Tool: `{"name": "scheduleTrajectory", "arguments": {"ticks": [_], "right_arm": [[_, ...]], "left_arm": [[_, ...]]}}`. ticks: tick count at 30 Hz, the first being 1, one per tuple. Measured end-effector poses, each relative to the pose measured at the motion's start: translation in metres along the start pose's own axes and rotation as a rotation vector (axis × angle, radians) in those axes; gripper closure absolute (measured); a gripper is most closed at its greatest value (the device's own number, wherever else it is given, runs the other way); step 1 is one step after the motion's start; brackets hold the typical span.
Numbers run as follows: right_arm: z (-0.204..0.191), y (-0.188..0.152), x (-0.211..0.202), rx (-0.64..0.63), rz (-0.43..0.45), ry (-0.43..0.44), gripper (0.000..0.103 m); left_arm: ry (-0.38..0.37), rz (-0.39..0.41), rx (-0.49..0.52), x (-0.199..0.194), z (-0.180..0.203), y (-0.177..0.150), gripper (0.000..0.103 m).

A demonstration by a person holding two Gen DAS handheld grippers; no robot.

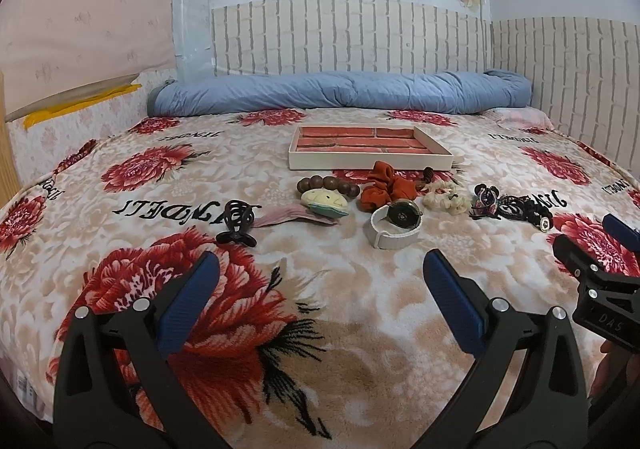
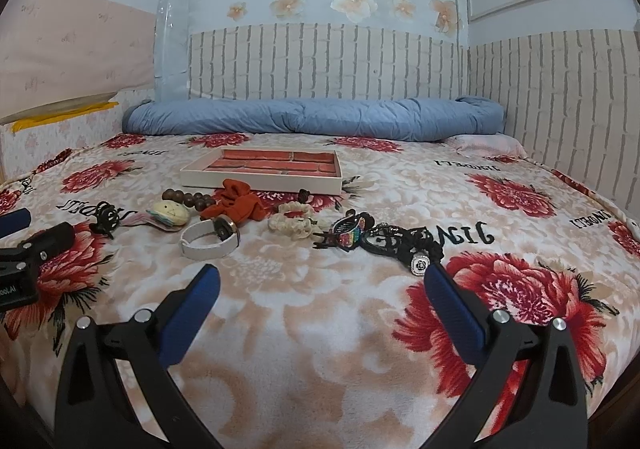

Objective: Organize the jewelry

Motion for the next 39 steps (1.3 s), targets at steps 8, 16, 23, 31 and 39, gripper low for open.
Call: {"name": "scheduleTrajectory", "arguments": {"ticks": [8,16,23,31,39], "right_arm": [[-0.001,-0.003,0.003,0.000,-0.010,-0.001,0.004],[-0.002,-0.008,0.009,-0.004,-0.023,-0.006,0.004],[-0.002,-0.002,0.015,0.009,-0.041,0.007,0.004],[-0.012,0.021,0.055,0.011,-0.105,0.060,0.003],[-0.021,0.030,0.118,0.028,-0.230,0.055,0.003]], "left_arm": [[0.004,-0.027,-0.009,0.006,-0.005,-0.002,0.005],[0.021,-0.037,0.008,0.008,-0.009,-0.003,0.005],[0.029,-0.090,-0.017,0.021,-0.021,0.003,0.005],[0.036,-0.175,-0.018,0.056,-0.036,0.021,0.005],[0.059,-0.236,0.068,0.112,-0.047,0.033,0.005]]}}
Point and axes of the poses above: each gripper's, at about its wrist camera, not at the fingertips, and x roughly the way its jaws point, z to its right, y to its top, the point moved 4 cm from there along x, roughly the way its jaws point, and after that the axes turned 12 degrees about y, right-handed, at the moved point
